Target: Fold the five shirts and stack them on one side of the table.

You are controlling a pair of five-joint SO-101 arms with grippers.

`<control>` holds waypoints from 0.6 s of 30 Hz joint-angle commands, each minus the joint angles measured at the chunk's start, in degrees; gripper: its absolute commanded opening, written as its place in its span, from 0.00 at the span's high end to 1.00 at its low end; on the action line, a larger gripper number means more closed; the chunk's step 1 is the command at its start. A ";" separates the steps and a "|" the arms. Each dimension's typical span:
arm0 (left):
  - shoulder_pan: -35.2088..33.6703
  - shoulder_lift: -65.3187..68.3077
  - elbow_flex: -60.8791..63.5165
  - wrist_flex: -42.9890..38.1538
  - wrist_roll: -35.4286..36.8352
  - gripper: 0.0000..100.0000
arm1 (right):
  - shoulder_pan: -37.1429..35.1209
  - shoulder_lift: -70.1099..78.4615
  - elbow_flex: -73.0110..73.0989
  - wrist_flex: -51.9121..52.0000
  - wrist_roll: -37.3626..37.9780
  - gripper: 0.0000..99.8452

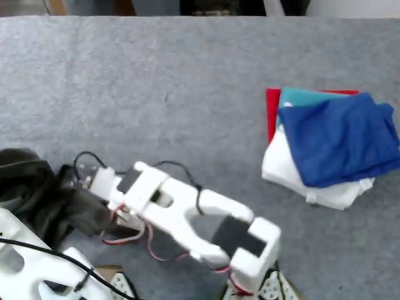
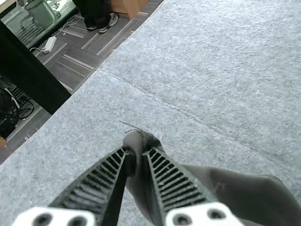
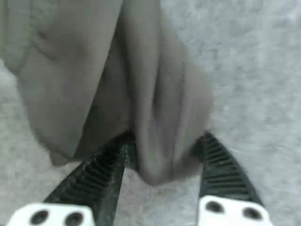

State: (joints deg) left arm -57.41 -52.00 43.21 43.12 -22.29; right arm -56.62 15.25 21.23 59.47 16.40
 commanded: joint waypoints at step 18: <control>14.20 1.49 -1.36 3.87 8.18 0.97 | 39.74 2.07 -25.98 7.74 9.76 0.99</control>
State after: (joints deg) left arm -45.63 -51.03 42.07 47.16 -14.55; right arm -23.91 17.10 0.57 69.41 22.64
